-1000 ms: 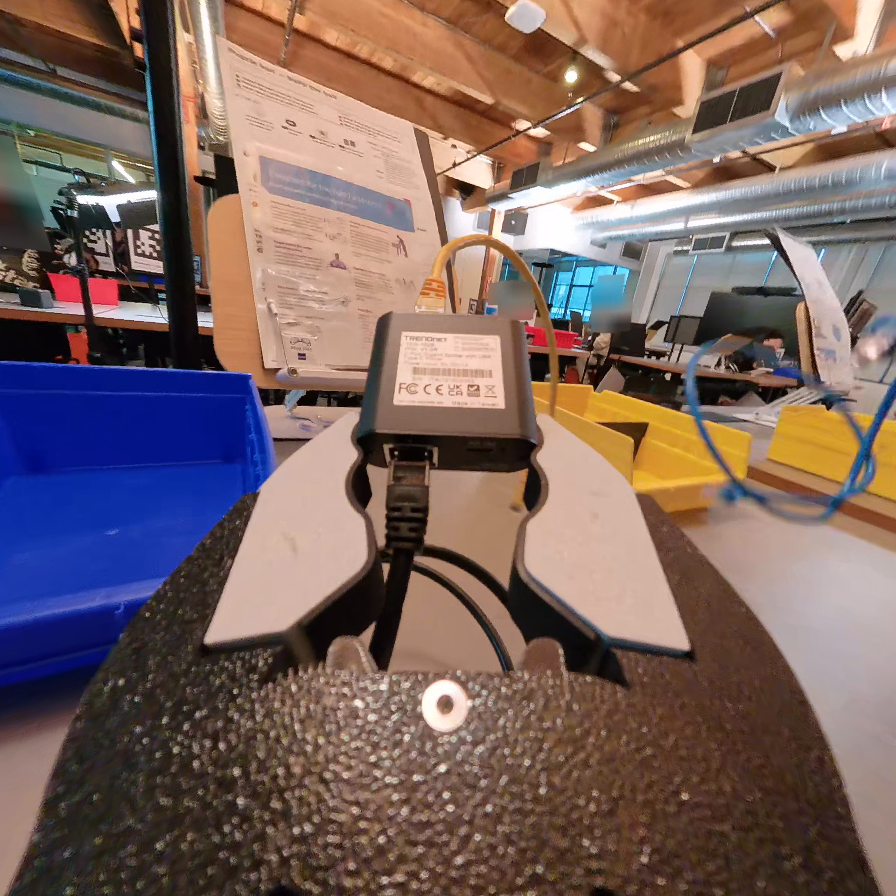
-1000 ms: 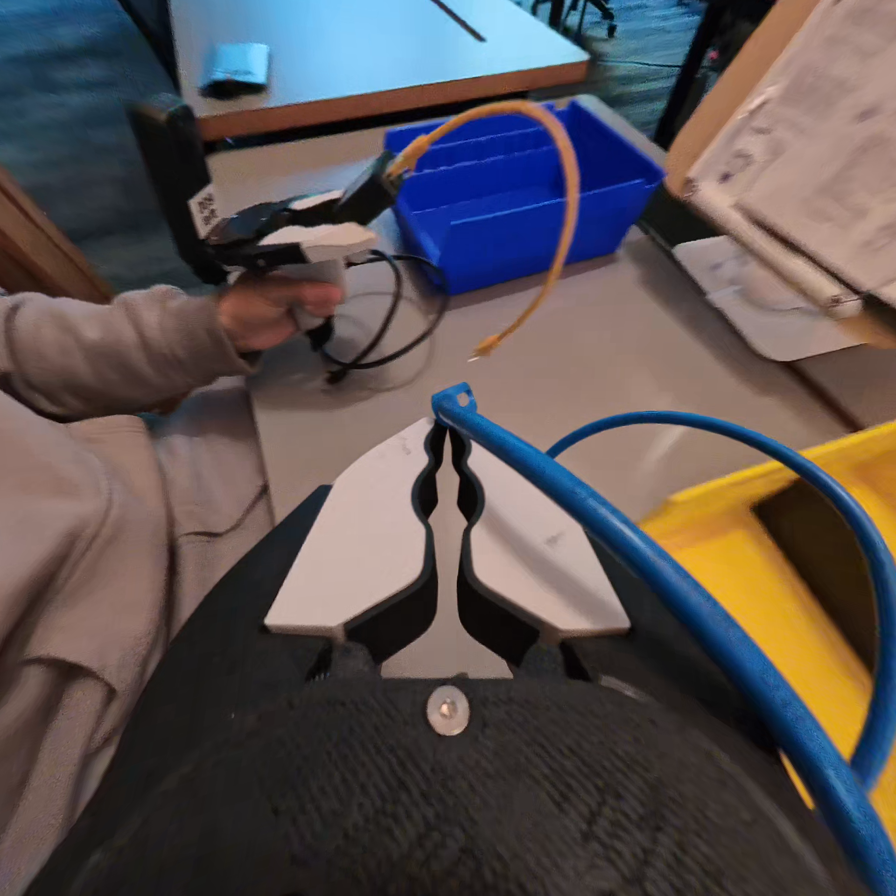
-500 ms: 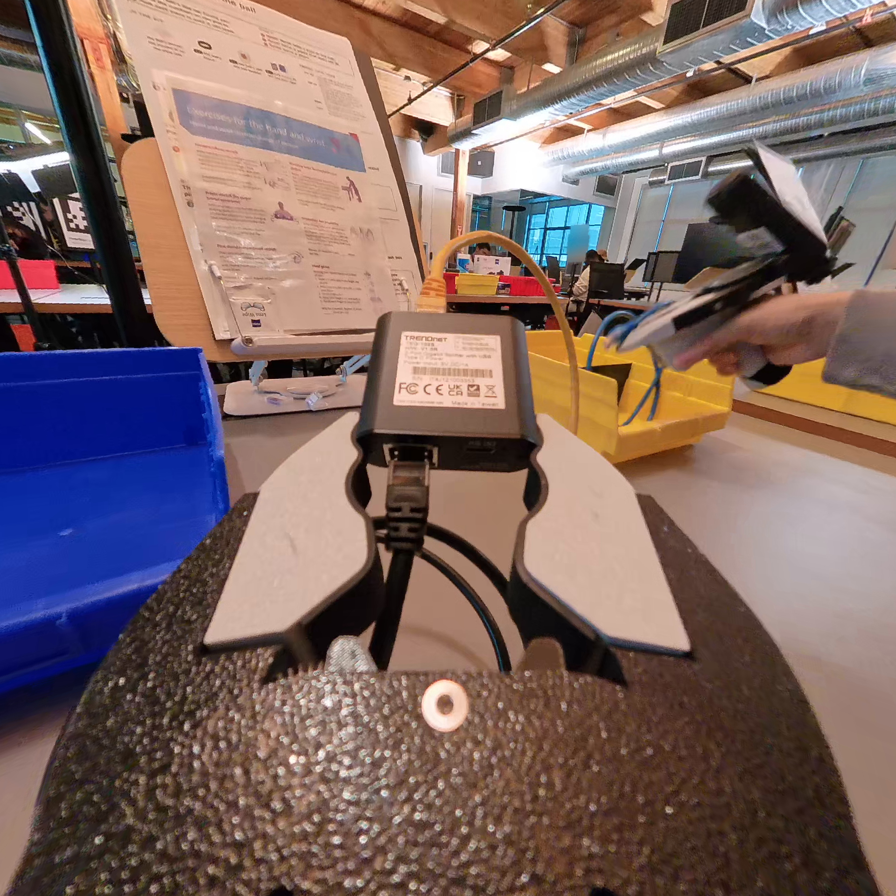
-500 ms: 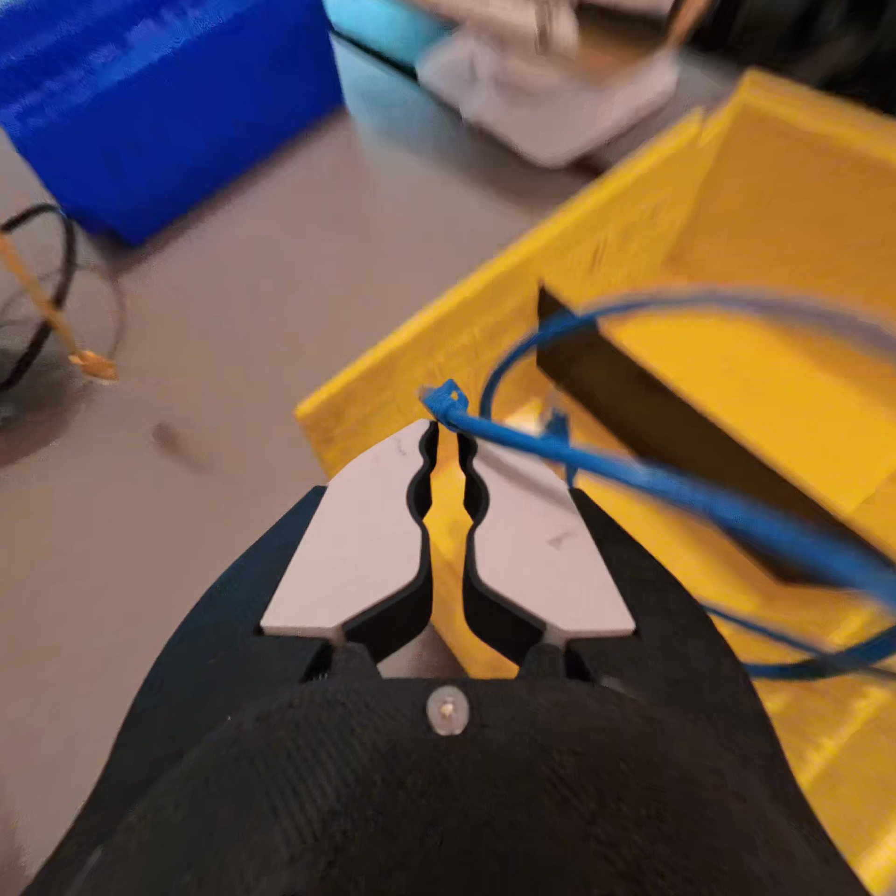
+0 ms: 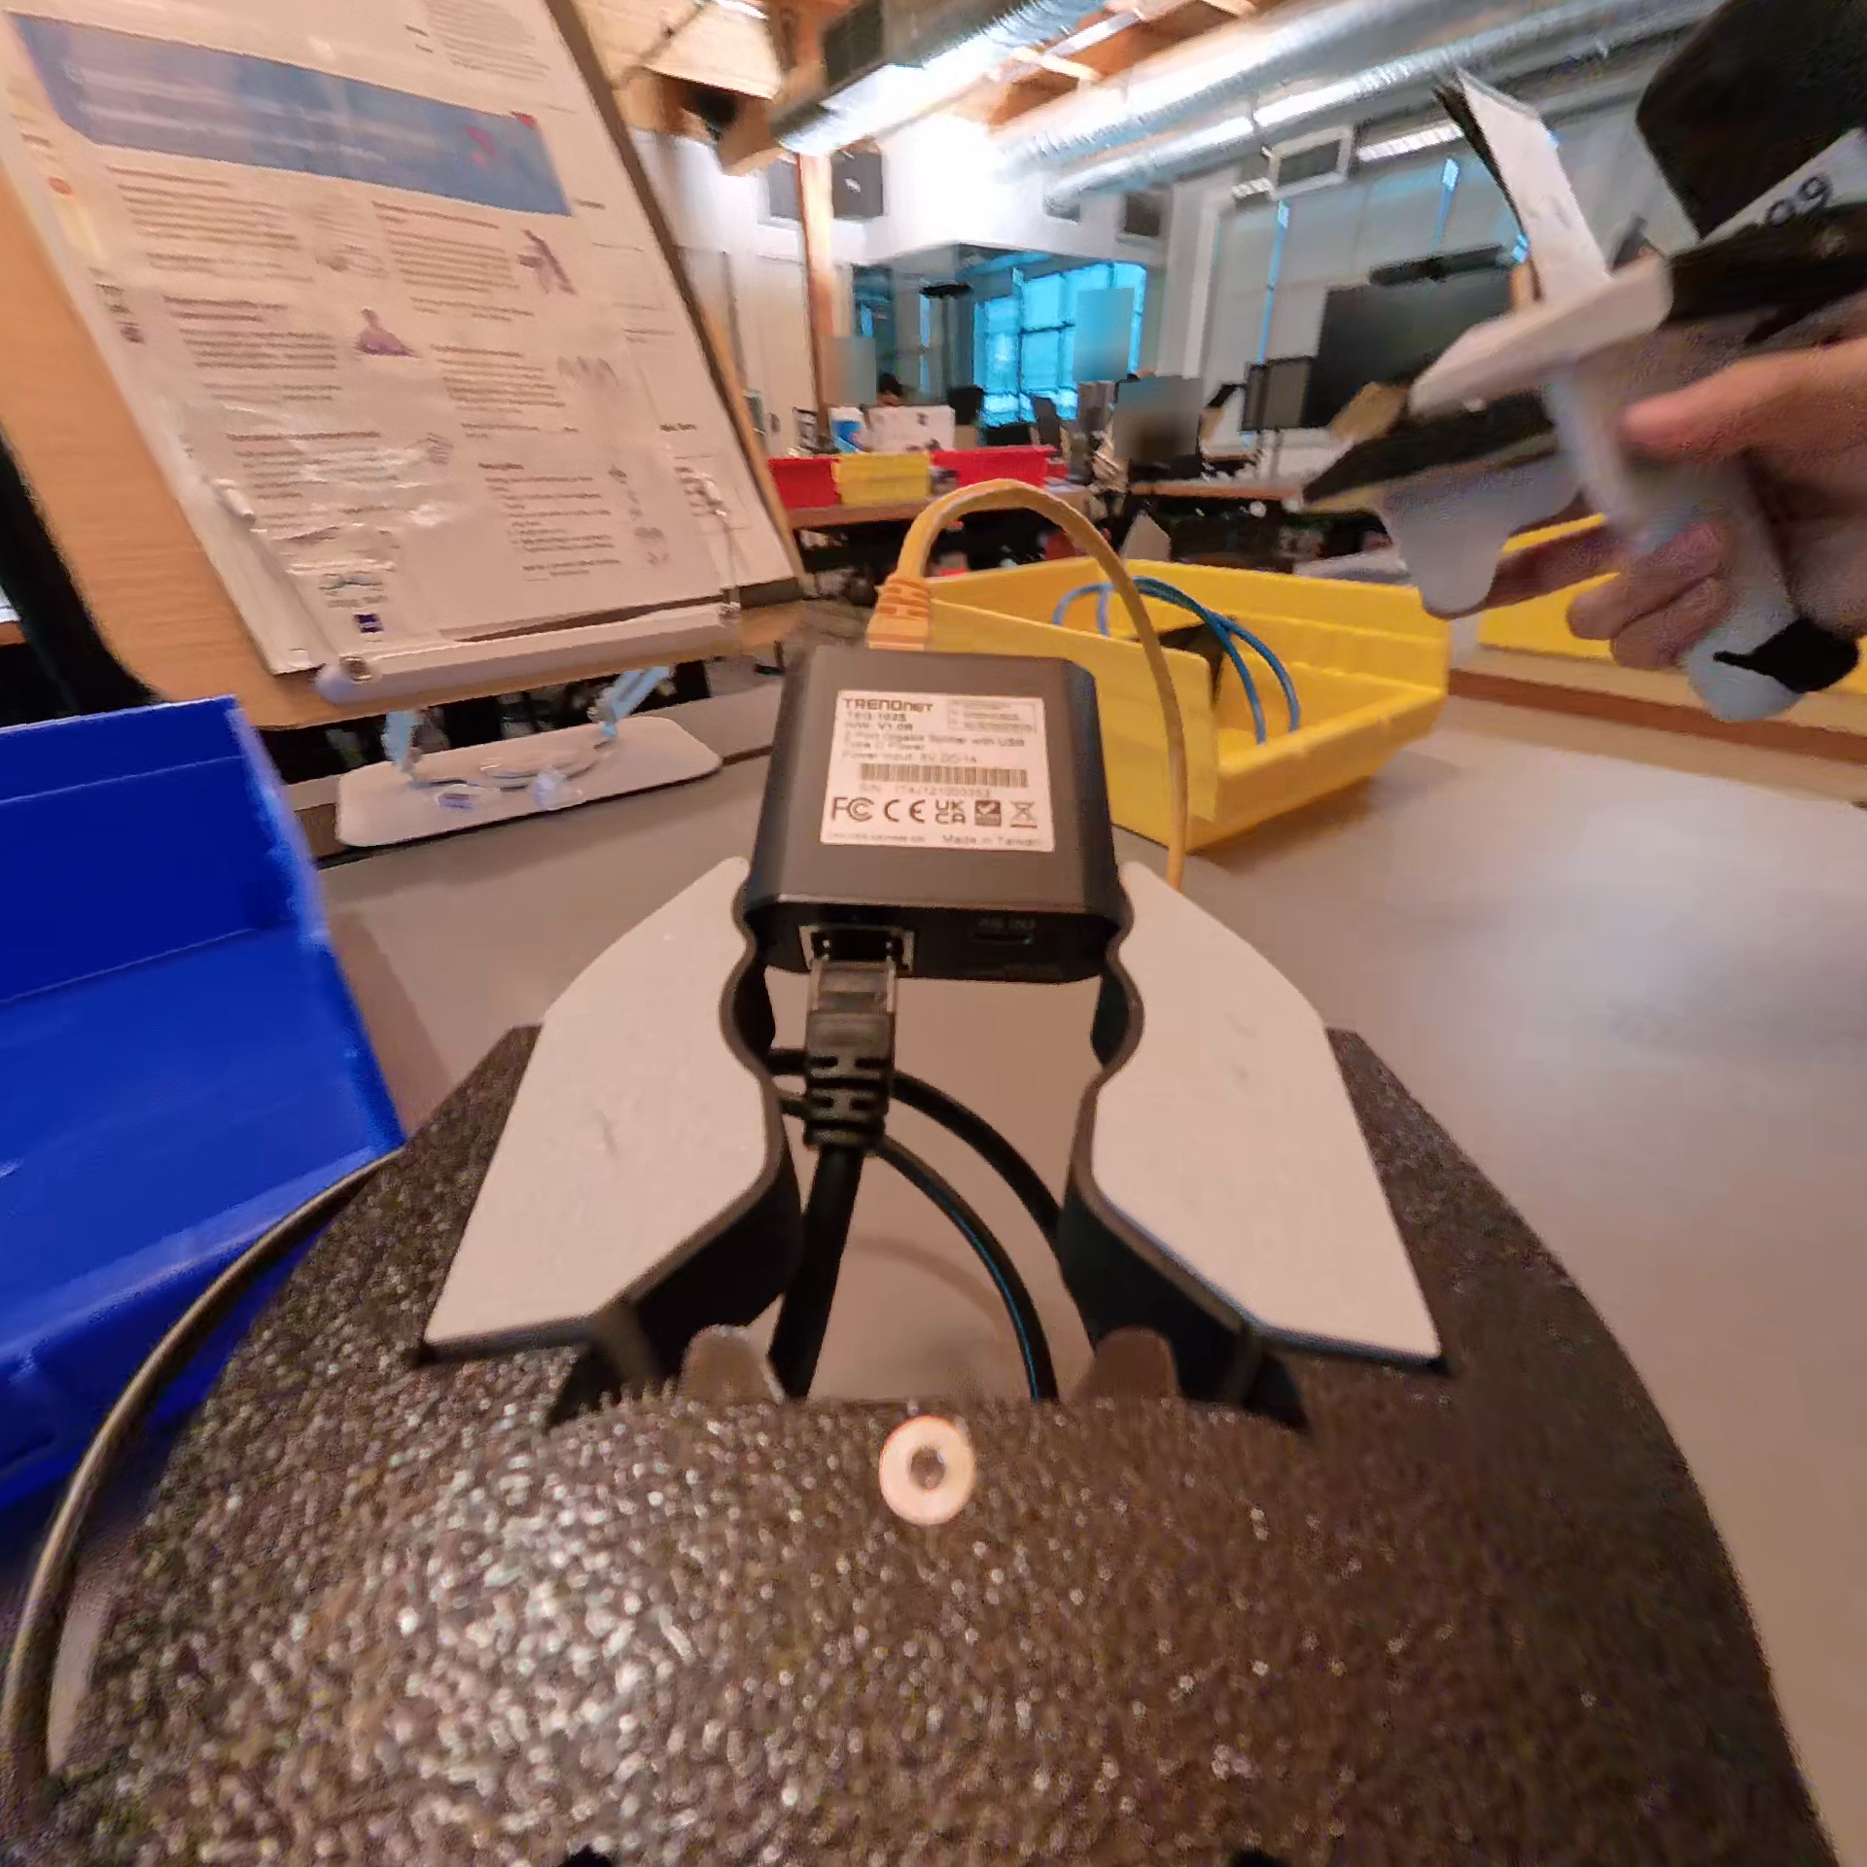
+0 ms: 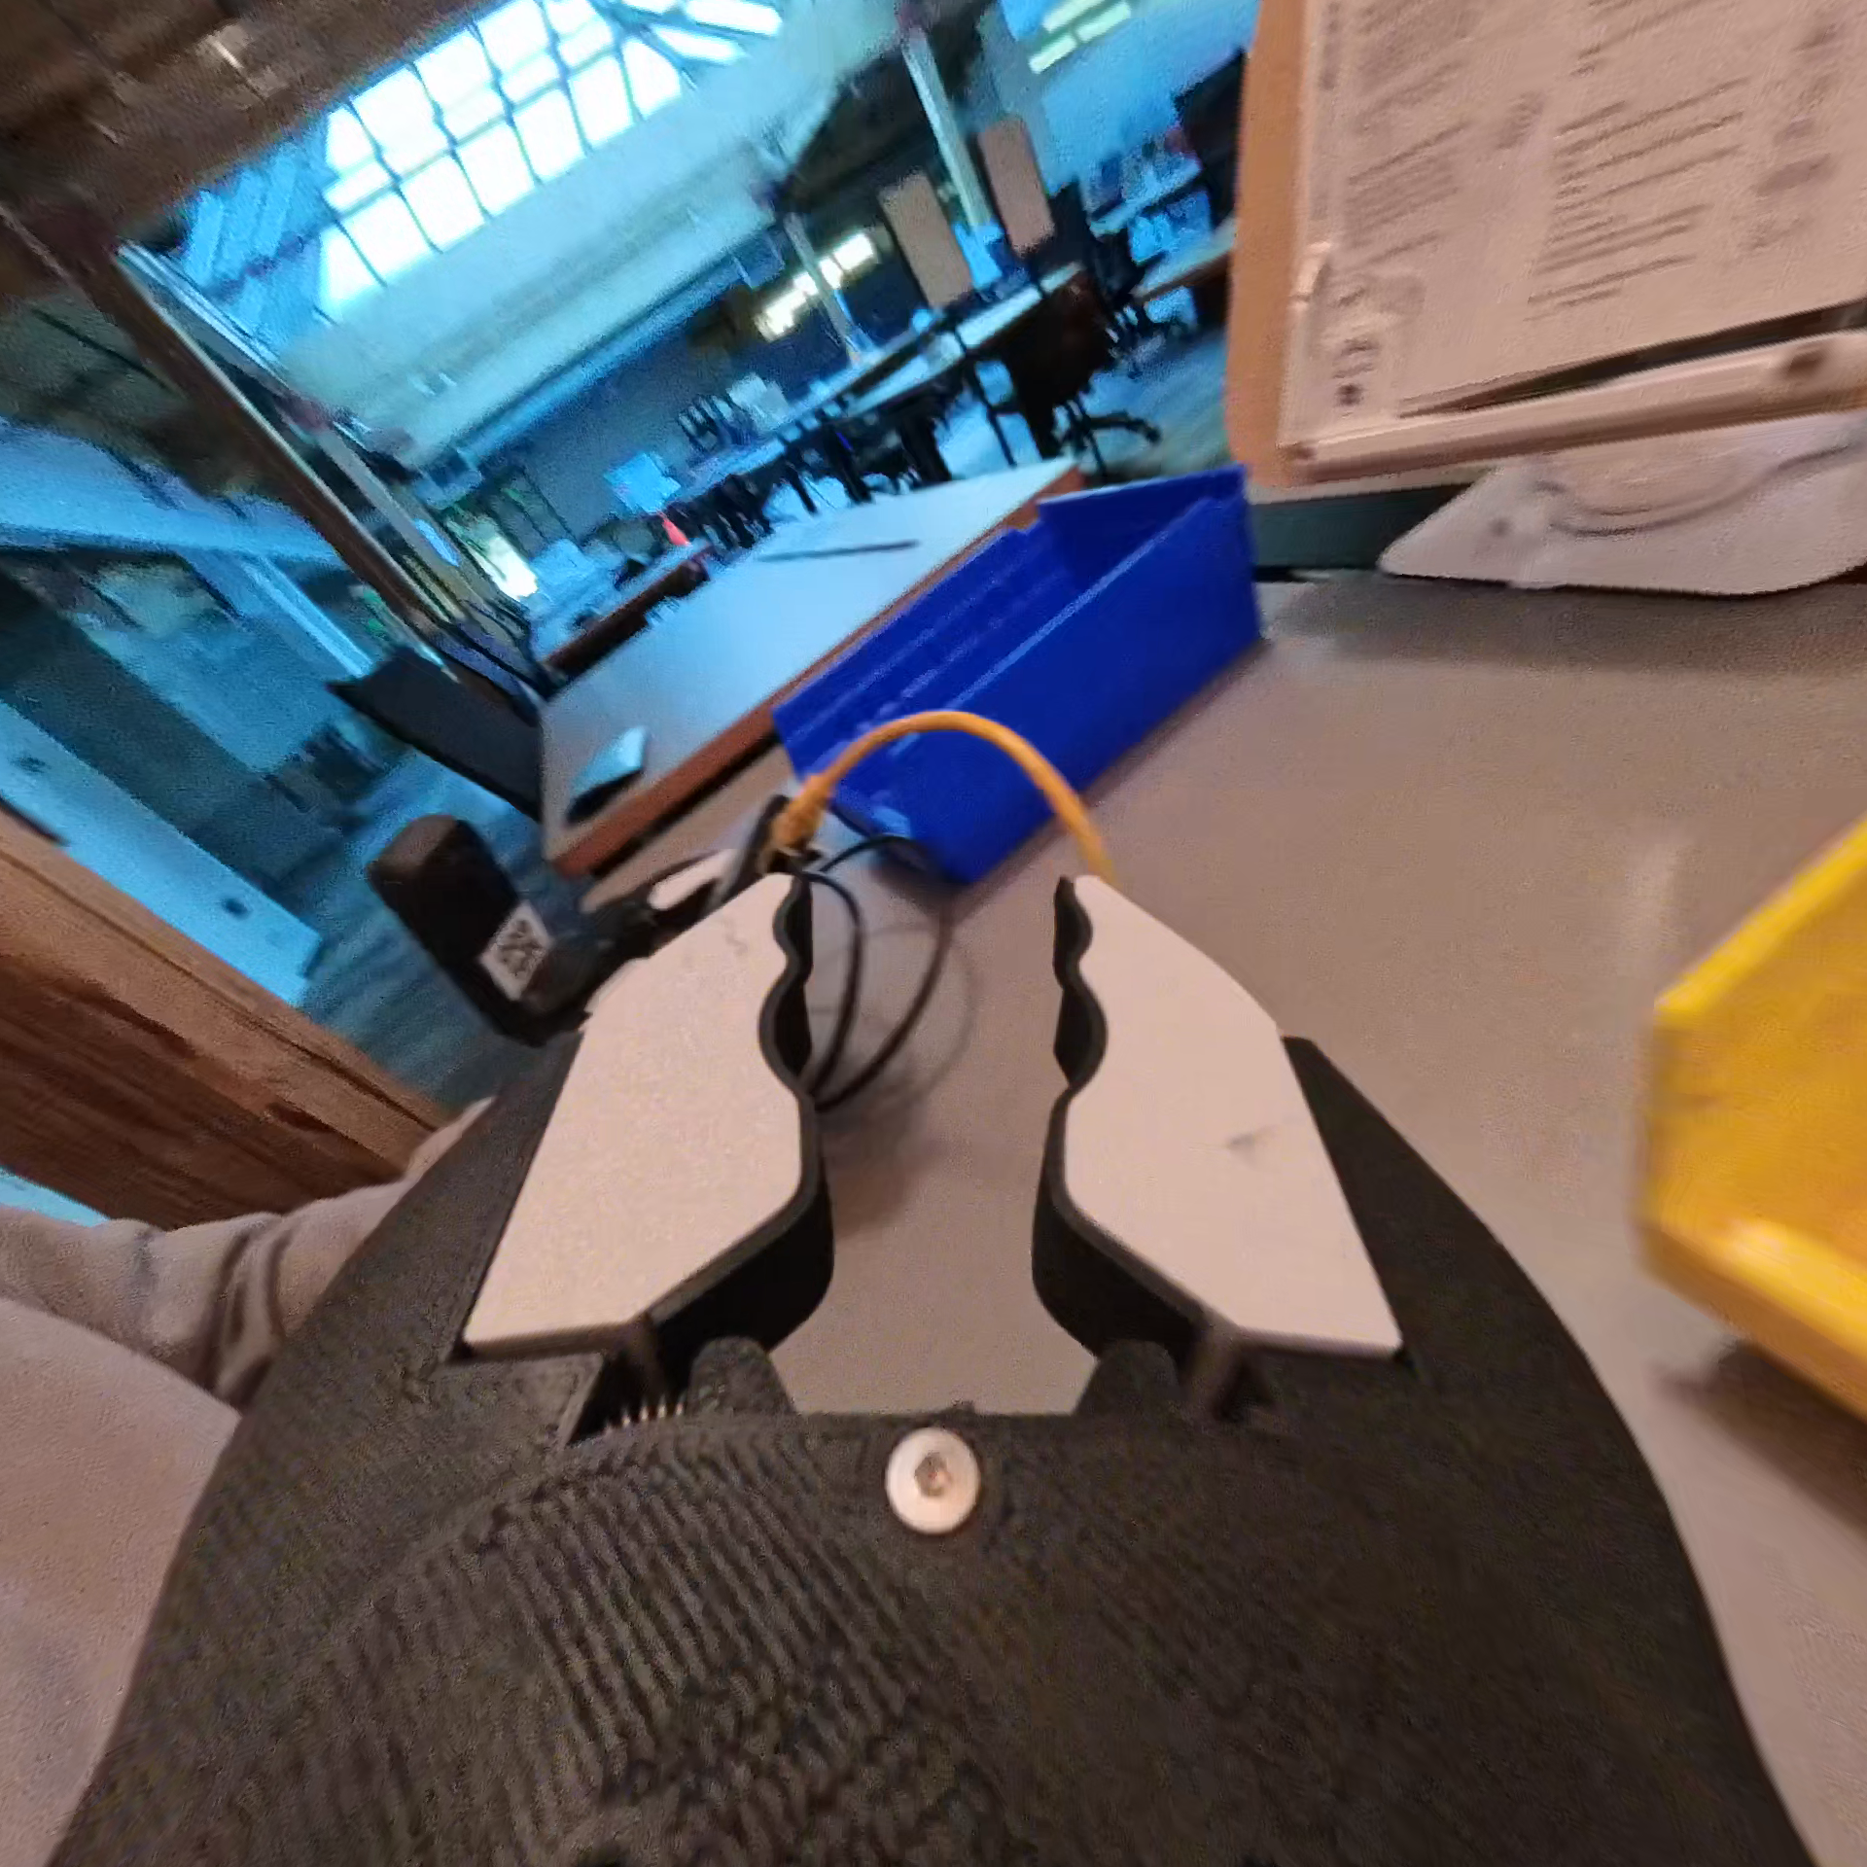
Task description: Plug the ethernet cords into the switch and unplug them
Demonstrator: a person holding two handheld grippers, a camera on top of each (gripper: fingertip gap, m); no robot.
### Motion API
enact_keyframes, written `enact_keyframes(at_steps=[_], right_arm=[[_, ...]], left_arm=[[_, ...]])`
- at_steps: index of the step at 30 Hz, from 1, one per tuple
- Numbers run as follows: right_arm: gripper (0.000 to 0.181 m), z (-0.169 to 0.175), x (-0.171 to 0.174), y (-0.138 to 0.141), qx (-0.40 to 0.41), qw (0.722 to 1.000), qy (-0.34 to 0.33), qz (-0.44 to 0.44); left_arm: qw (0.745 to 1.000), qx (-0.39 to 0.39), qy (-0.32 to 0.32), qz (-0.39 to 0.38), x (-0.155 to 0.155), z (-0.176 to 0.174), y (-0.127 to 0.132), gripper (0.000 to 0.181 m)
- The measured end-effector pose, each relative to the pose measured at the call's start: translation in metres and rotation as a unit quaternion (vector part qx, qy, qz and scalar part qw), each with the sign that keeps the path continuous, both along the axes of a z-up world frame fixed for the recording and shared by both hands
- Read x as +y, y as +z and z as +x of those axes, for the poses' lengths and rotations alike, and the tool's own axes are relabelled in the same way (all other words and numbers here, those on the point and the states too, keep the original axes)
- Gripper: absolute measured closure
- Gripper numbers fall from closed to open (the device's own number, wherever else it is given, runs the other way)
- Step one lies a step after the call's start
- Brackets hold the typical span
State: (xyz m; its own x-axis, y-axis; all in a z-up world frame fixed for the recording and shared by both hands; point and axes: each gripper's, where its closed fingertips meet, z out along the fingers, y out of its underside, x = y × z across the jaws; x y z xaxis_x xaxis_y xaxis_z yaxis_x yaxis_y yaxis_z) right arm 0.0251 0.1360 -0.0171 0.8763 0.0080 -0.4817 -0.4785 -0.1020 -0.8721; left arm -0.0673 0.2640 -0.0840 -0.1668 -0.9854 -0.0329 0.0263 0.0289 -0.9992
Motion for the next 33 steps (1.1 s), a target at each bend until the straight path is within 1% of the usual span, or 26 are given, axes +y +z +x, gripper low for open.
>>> enact_keyframes(at_steps=[2,4,5,6,7,8,11,13,16,20,22,28,31,33], right_arm=[[0.136,-0.043,0.017,-0.007,0.049,0.998,-0.001,0.05],[0.135,-0.077,0.032,-0.019,0.121,0.988,0.009,0.091],[0.136,-0.088,0.039,-0.027,0.153,0.984,0.018,0.091],[0.135,-0.094,0.045,-0.041,0.172,0.982,0.015,0.073],[0.13,-0.094,0.049,-0.053,0.181,0.982,0.004,0.055],[0.131,-0.091,0.05,-0.058,0.191,0.98,-0.01,0.056],[0.143,-0.084,0.048,-0.053,0.243,0.964,-0.028,0.105],[0.144,-0.084,0.049,-0.058,0.257,0.961,-0.025,0.097],[0.151,-0.085,0.049,-0.057,0.28,0.953,-0.021,0.115],[0.155,-0.086,0.052,-0.059,0.295,0.947,-0.019,0.124],[0.161,-0.086,0.052,-0.058,0.297,0.945,-0.018,0.133],[0.161,-0.085,0.052,-0.059,0.303,0.943,-0.027,0.137],[0.166,-0.08,0.051,-0.06,0.313,0.936,-0.042,0.152],[0.166,-0.08,0.051,-0.06,0.319,0.934,-0.044,0.156]], left_arm=[[0.999,0.019,-0.044,0.025,-0.016,0.0,-0.006,0.12],[0.994,0.038,-0.089,0.046,-0.033,-0.001,-0.012,0.12],[0.992,0.044,-0.107,0.051,-0.04,-0.001,-0.014,0.12],[0.99,0.049,-0.12,0.056,-0.047,-0.002,-0.016,0.12],[0.988,0.052,-0.13,0.063,-0.052,-0.003,-0.018,0.12],[0.986,0.056,-0.137,0.073,-0.056,-0.003,-0.019,0.12],[0.982,0.058,-0.15,0.102,-0.065,-0.004,-0.021,0.12],[0.981,0.053,-0.155,0.105,-0.069,-0.005,-0.019,0.12],[0.98,0.051,-0.157,0.107,-0.071,-0.005,-0.02,0.12],[0.979,0.05,-0.161,0.112,-0.074,-0.005,-0.022,0.12],[0.979,0.052,-0.16,0.116,-0.075,-0.005,-0.023,0.12],[0.979,0.054,-0.155,0.119,-0.075,-0.004,-0.024,0.12],[0.979,0.051,-0.154,0.124,-0.076,-0.004,-0.024,0.12],[0.979,0.052,-0.151,0.125,-0.076,-0.004,-0.024,0.12]])
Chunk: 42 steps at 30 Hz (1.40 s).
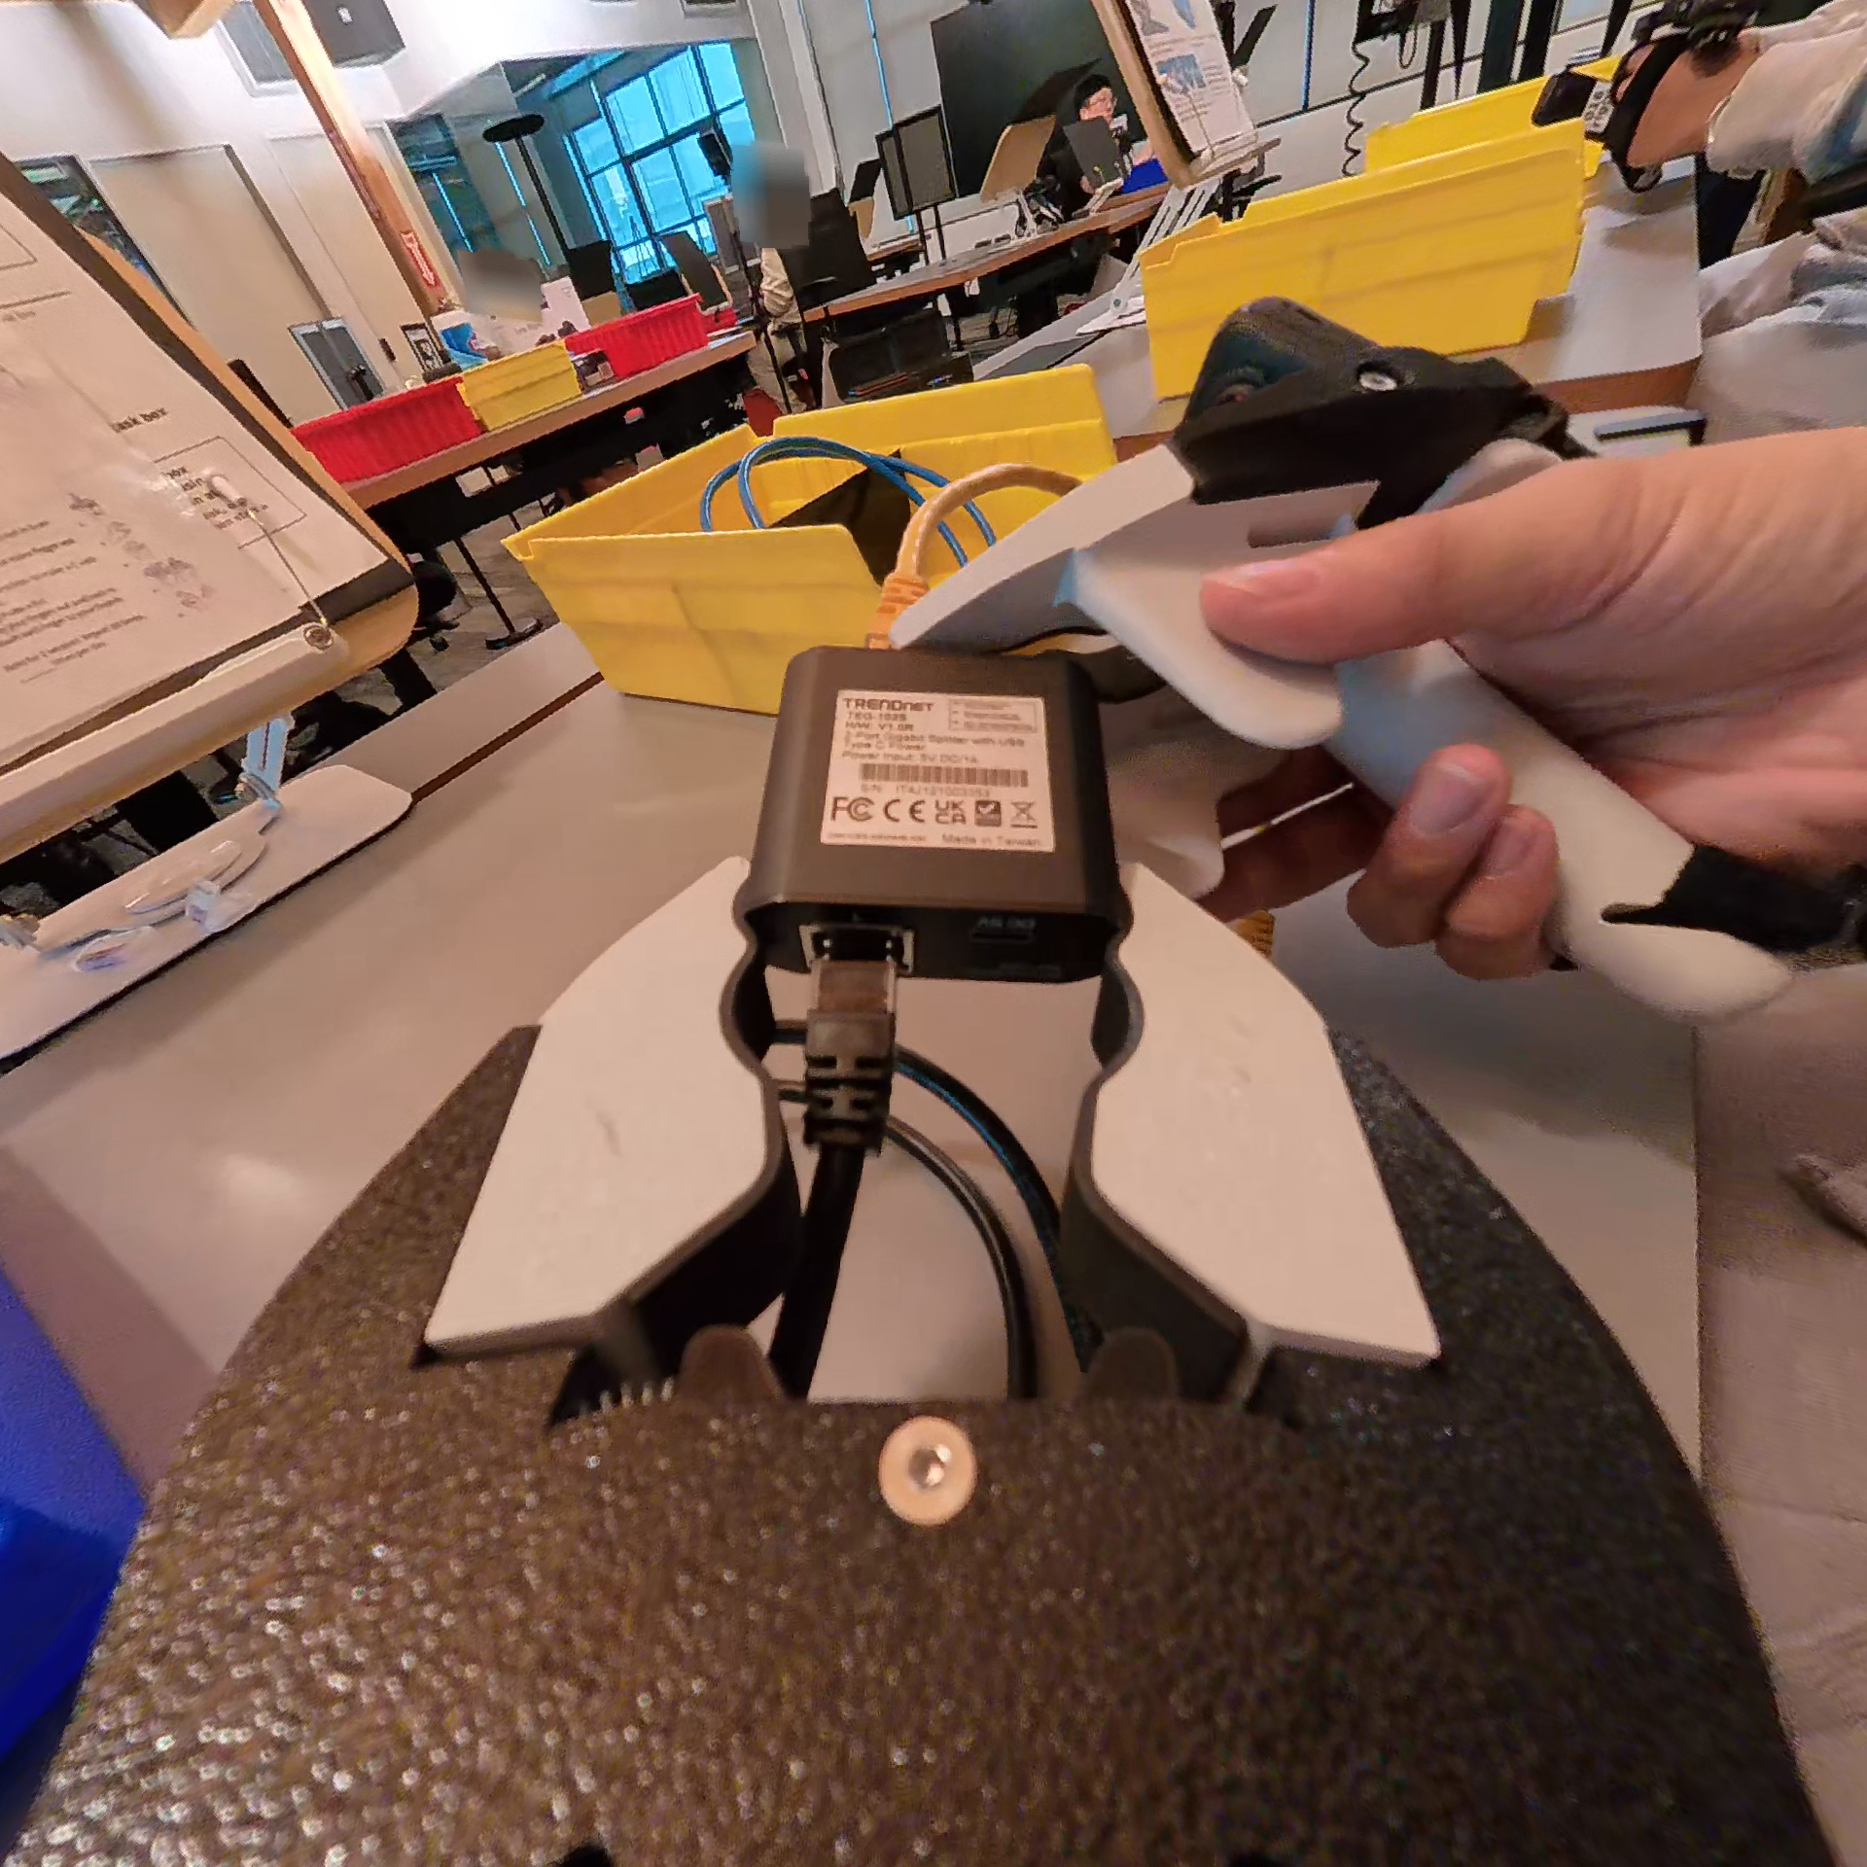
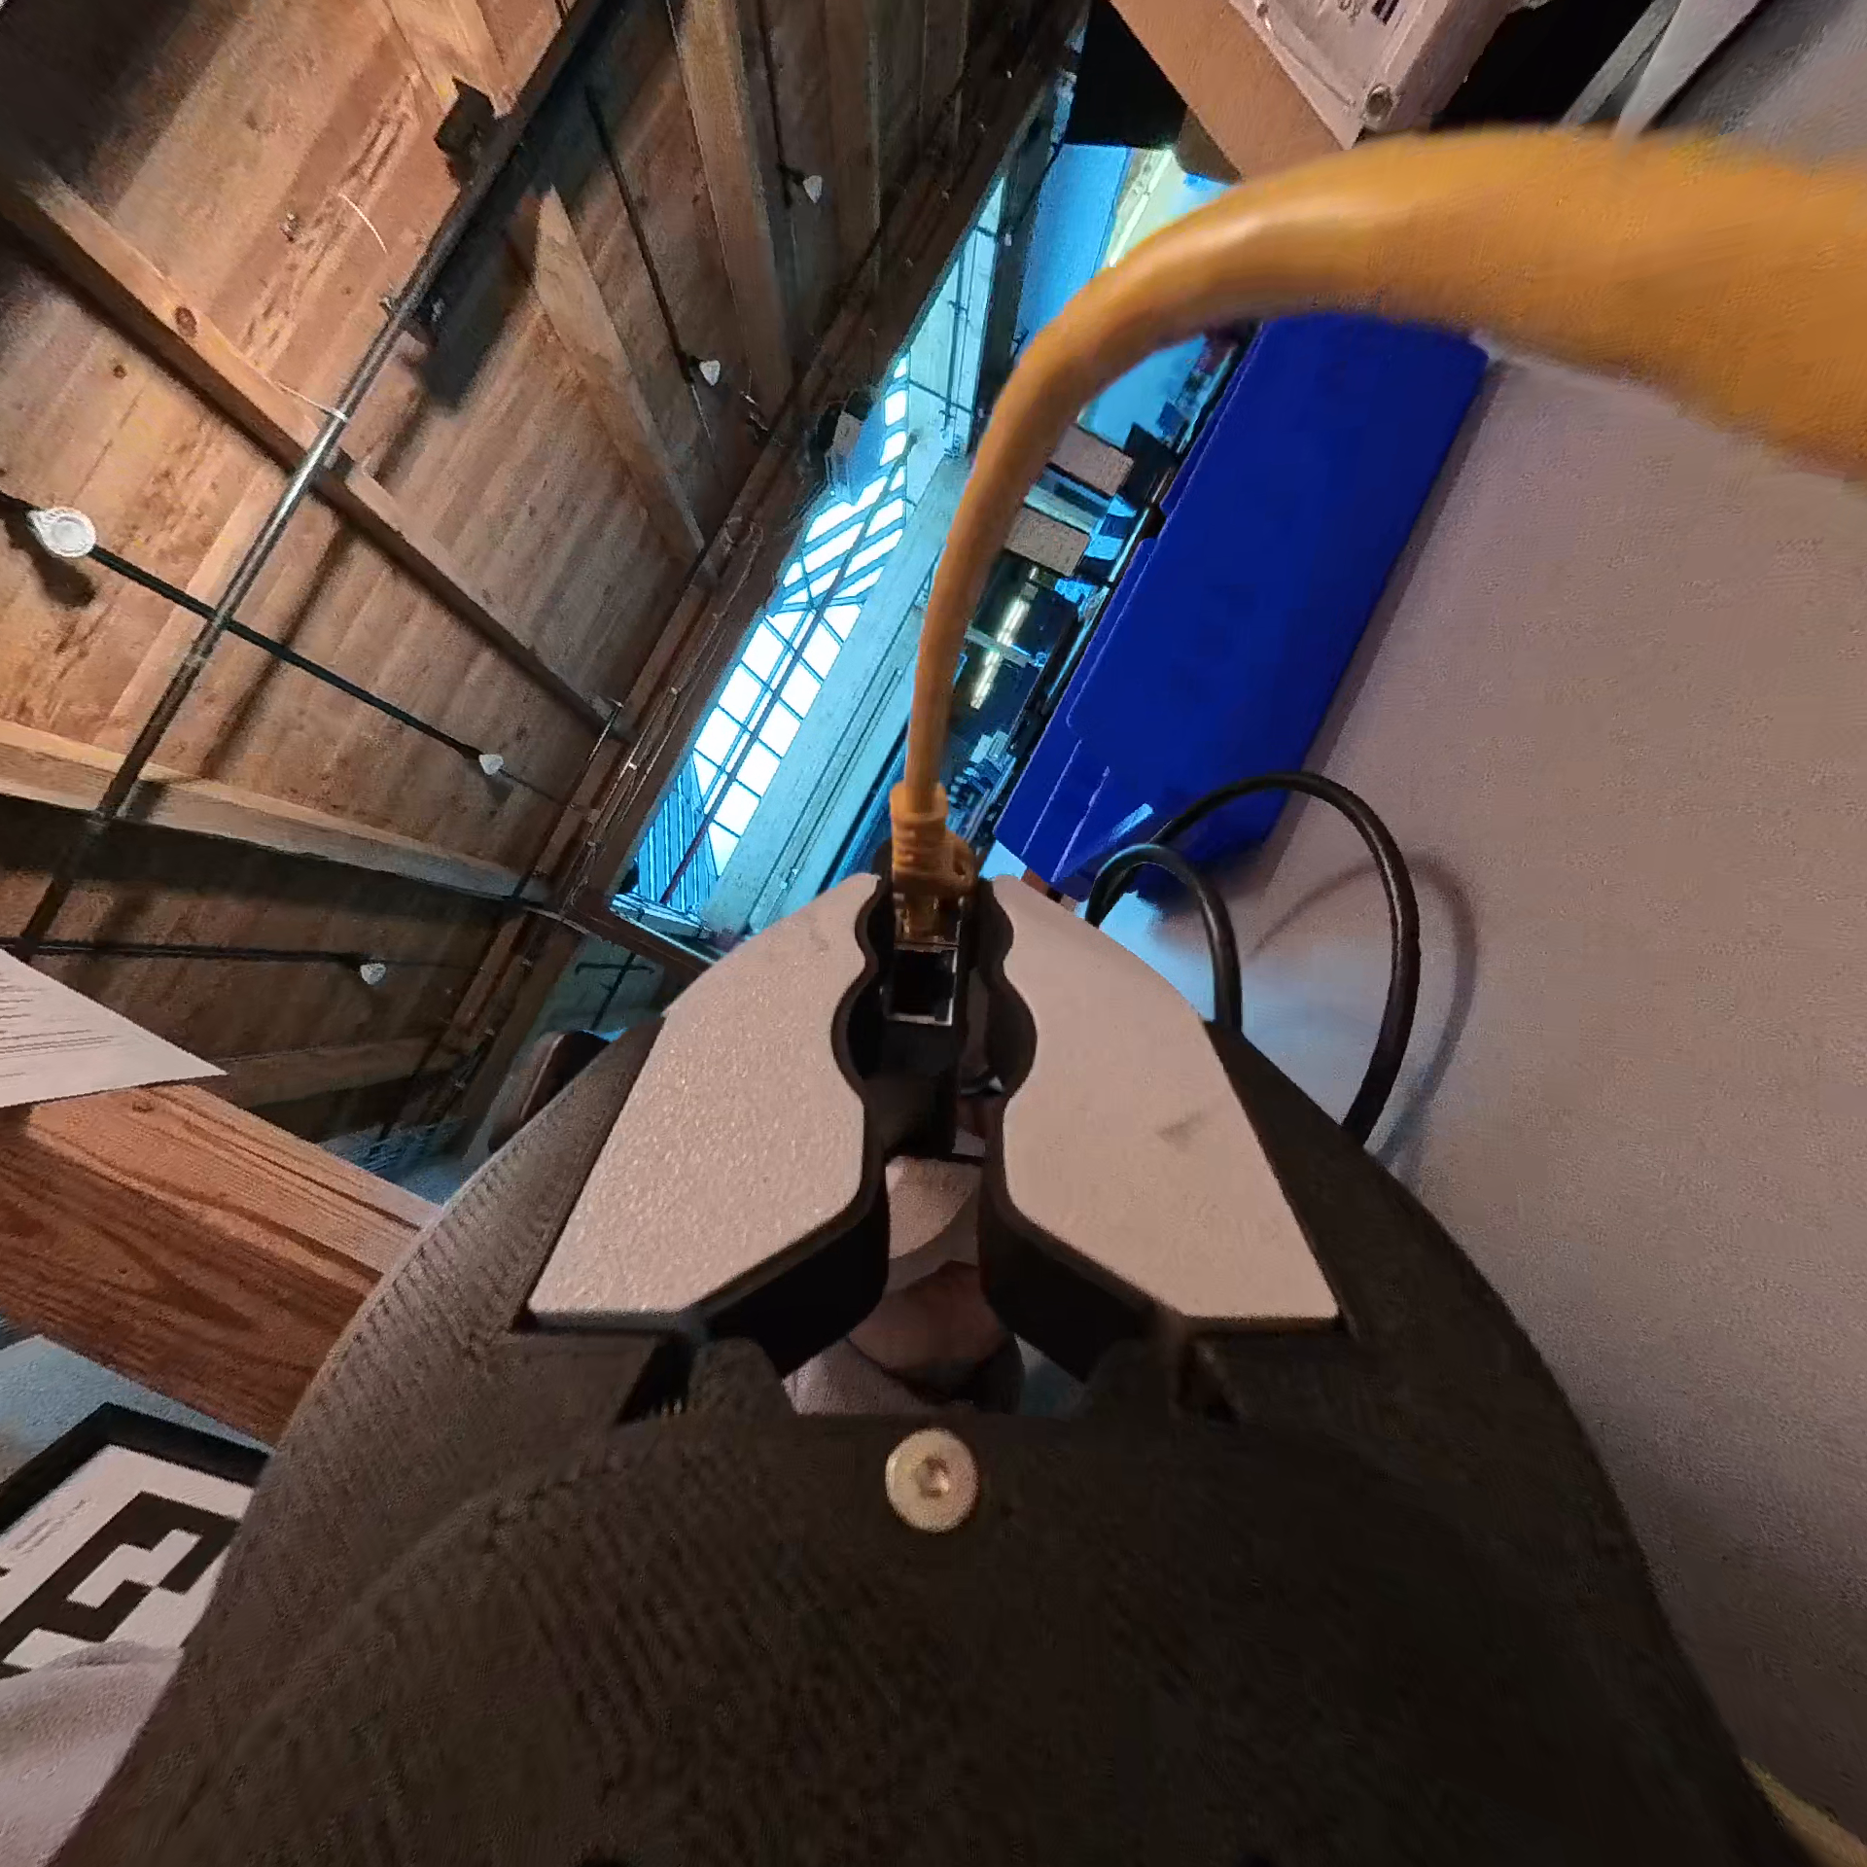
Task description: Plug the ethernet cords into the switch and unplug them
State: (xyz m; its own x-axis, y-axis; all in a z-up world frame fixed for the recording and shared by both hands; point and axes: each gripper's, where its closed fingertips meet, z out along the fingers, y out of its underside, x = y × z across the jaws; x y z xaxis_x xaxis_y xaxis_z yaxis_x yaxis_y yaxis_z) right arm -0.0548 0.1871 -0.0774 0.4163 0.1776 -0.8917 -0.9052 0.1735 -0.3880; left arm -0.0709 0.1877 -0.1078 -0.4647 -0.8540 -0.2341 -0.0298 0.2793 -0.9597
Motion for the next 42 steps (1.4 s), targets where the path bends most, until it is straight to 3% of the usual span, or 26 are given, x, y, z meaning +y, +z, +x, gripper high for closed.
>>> enact_keyframes(at_steps=[12,21,32,37,42], right_arm=[[0.168,-0.001,-0.001,-0.005,0.017,1.0,-0.013,0.011],[0.168,-0.004,-0.006,-0.004,-0.094,0.995,-0.034,-0.015],[0.17,-0.005,-0.002,0.007,-0.163,0.986,-0.033,-0.016],[0.17,-0.004,-0.002,0.009,-0.165,0.986,-0.024,-0.005],[0.17,-0.001,-0.005,0.014,-0.129,0.991,-0.036,0.031]], left_arm=[[1.0,0.001,0.008,0.012,0.0,0.001,-0.004,0.12],[0.999,-0.015,0.015,0.027,-0.004,0.003,-0.006,0.12],[0.991,-0.071,0.08,0.078,0.001,0.008,0.0,0.12],[0.996,-0.063,0.062,0.029,-0.003,0.007,0.004,0.12],[0.991,-0.084,0.086,0.058,0.0,0.007,0.006,0.12]])
